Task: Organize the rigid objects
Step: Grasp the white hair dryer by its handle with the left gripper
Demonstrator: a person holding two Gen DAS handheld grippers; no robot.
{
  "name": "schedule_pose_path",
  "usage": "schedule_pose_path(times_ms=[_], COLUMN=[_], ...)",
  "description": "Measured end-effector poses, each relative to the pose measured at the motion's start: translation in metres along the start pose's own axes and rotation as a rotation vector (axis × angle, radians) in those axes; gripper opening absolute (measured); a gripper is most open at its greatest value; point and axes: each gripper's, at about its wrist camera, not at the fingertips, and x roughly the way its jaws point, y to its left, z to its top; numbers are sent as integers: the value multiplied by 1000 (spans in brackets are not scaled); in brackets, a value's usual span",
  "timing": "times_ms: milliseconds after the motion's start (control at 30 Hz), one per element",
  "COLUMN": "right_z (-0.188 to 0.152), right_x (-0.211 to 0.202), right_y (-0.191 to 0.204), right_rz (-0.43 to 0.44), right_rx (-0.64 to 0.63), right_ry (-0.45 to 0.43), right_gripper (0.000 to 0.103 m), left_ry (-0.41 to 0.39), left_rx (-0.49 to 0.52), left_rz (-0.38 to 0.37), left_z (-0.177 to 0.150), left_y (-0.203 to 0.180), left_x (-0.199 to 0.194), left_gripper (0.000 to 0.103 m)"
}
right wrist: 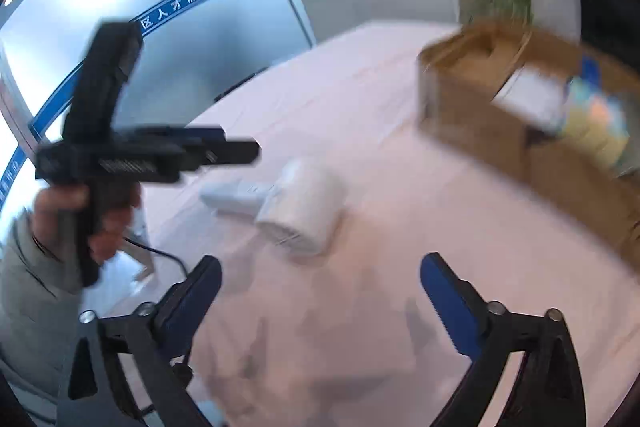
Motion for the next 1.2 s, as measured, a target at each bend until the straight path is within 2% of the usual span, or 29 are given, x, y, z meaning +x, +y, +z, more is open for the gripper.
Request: schedule_pose_path(times_ms=[33,100,133,200,300,333,400,467,600,700,800,867,933,967,1000,1100,1200], right_z=[-1,-5,-9,-15,-27,-33,-39,-43,-53,-67,-72,-74,-77,-78,-79,-80,-74], right_x=[3,1,-4,-11,-34,-44,-59,-75,-83,-71,-54,-44,-37,-36,-33,-29,-32], right_y=[1,-2,-4,-10,-25,-30,-37,-42,-48,-28,-7,-4,3,10,17,26,22], right_rz=[19,39,44,29,-27,-33,-60,-89,-41,5,-18,-31,-44,-49,-52,-70,-64], right_rx=[31,55,65,75,104,102,83,65,63,9,-38,-14,-22,-34,-49,-52,-4], right_ry=[22,25,21,18,30,41,63,71,114,142,156,178,205,211,214,200,166], right_gripper=[90,89,88,87,87,87,87,87,87,84,68,50,44,37,33,38,38], left_ry=[25,50,68,116,233,213,248,268,251,261,269,282,269,257,245,221,192], left_rx=[-18,-50,-28,78,115,126,85,-39,-121,-180,-220,-218,-167,-144,-147,-152,-164], left_rz=[-45,-126,-145,-185,-236,-241,-307,-401,-412,-431,-429,-427,-387,-368,-352,-289,-286], left_z=[-5,-9,-11,-20,-41,-48,-52,-53,-55,-59,-59,-63,-65,-67,-71,-69,-67], left_y=[0,-6,-15,-54,-96,-111,-120,-116,-109,-101,-100,-104,-120,-124,-124,-123,-115], left_x=[4,8,9,14,32,29,32,37,37,37,37,37,35,33,32,31,27], left_gripper=[75,68,62,60,61,62,62,62,62,62,62,62,62,61,52,27,27])
